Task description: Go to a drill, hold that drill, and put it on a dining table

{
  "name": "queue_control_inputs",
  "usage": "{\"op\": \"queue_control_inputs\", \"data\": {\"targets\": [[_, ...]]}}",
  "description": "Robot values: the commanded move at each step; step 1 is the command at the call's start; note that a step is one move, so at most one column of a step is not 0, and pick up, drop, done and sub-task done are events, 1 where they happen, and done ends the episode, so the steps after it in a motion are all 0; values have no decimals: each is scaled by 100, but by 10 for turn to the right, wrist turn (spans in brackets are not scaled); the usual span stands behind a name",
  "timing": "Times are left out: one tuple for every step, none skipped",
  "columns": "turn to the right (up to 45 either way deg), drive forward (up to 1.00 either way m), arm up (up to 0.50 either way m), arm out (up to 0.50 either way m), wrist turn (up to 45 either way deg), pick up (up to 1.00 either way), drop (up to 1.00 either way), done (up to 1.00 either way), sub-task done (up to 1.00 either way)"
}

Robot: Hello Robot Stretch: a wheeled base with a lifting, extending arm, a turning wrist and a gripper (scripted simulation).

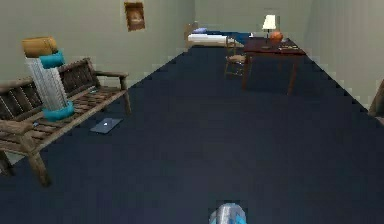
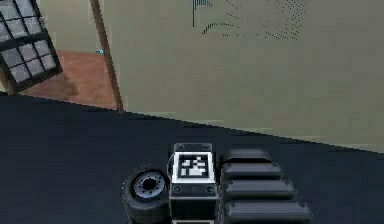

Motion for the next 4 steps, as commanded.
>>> {"op": "queue_control_inputs", "data": {"targets": [[0, 100, 0, 0, 0, 0, 0, 0, 0], [0, 100, 0, 0, 0, 0, 0, 0, 0], [0, 100, 0, 0, 0, 0, 0, 0, 0], [-30, 0, 0, 0, 0, 0, 0, 0, 0]]}}
